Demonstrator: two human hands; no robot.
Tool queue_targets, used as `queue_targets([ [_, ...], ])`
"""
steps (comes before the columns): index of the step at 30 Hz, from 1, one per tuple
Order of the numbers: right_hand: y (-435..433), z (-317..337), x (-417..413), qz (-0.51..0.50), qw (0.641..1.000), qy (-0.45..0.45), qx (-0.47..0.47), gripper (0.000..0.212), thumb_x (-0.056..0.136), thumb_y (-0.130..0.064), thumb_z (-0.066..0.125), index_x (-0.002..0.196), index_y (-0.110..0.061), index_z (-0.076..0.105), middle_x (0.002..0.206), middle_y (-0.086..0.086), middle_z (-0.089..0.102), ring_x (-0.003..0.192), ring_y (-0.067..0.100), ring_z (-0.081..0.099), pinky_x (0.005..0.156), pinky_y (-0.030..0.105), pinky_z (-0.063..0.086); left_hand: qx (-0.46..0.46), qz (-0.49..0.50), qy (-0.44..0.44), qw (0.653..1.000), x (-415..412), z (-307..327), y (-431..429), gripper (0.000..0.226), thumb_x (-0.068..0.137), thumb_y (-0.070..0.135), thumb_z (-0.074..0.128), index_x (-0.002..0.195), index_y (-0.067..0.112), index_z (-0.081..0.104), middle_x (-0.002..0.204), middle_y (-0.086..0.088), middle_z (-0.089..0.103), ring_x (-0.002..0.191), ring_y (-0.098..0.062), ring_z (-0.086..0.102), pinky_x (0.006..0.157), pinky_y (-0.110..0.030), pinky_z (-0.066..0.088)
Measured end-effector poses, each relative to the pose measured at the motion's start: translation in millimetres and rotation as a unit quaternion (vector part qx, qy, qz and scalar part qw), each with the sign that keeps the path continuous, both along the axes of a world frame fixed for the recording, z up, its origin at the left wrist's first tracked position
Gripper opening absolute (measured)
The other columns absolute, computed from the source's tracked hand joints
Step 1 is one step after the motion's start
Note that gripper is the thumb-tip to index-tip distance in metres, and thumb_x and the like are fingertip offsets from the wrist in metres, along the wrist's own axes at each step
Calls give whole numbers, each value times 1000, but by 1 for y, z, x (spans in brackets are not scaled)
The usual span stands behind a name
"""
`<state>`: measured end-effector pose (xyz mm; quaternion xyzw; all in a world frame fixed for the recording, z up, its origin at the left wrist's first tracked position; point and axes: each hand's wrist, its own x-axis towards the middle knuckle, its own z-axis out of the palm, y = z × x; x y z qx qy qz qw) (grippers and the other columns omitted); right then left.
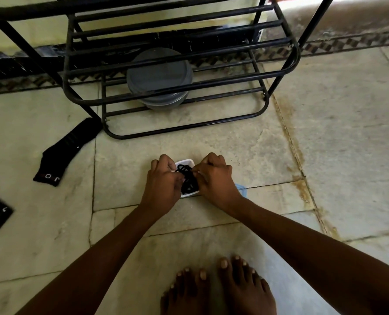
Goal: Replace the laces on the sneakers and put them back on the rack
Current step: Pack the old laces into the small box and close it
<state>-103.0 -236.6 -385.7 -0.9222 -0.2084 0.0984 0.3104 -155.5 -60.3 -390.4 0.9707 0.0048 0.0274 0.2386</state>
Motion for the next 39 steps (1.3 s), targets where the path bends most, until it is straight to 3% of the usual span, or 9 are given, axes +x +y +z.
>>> queue_targets([
  [3,-6,2,-1,-7,1000,12,21,34,86,-33,60,115,-19,71,108,2,54,106,25,50,79,35,31,-11,25,36,999,7,-1,-3,6,83,12,76,79,15,79,106,-2,50,99,-26,46,79,-43,50],
  [8,-13,3,2,59,998,-4,-1,54,81,-43,69,131,-21,64,125,0,55,115,27,47,84,40,37,4,42,68,997,14,2,-5,10,78,10,81,77,18,75,99,3,64,96,-25,50,77,-42,50],
  [12,-12,1,9,148,986,-57,-51,49,83,-33,73,131,-26,65,131,-4,55,116,25,42,83,39,32,-17,41,67,997,11,-2,-3,11,81,13,80,75,18,72,97,5,63,97,-18,48,71,-31,44],
  [15,-5,-1,13,173,978,-77,-83,49,80,-24,76,128,-24,68,123,0,60,111,30,46,81,42,34,-29,19,44,998,7,-7,3,3,86,14,75,85,14,77,96,2,67,96,-20,50,75,-37,49],
  [21,7,-4,18,216,960,-125,-129,25,79,-20,77,103,-14,77,108,10,62,103,37,50,77,44,40,-10,-58,-13,998,-5,-4,7,31,94,26,50,95,11,77,93,-4,74,89,-27,60,74,-39,54],
  [26,12,-1,18,232,953,-108,-163,28,86,-26,71,112,-18,75,123,10,56,116,36,45,88,47,37,-17,32,2,999,-15,-8,5,28,96,25,61,124,20,58,106,-7,69,92,-25,67,71,-39,59],
  [30,13,0,16,221,951,-96,-192,29,94,-31,59,116,-14,69,132,10,43,120,34,33,93,47,31,39,-27,-51,998,-12,-10,6,30,95,27,51,103,13,76,91,-3,75,86,-26,67,67,-38,57],
  [33,10,3,15,213,950,-88,-213,35,100,-32,48,127,-13,59,132,10,36,119,31,29,91,46,29,44,-34,-47,997,-11,-8,4,29,94,24,51,95,13,78,93,0,76,87,-27,65,68,-39,56],
  [39,2,11,17,223,957,-49,-178,26,95,-19,57,116,-16,70,126,7,49,121,30,37,88,41,26,12,-50,-26,998,-7,-9,2,29,91,28,50,95,15,76,96,2,73,87,-25,59,70,-41,55],
])
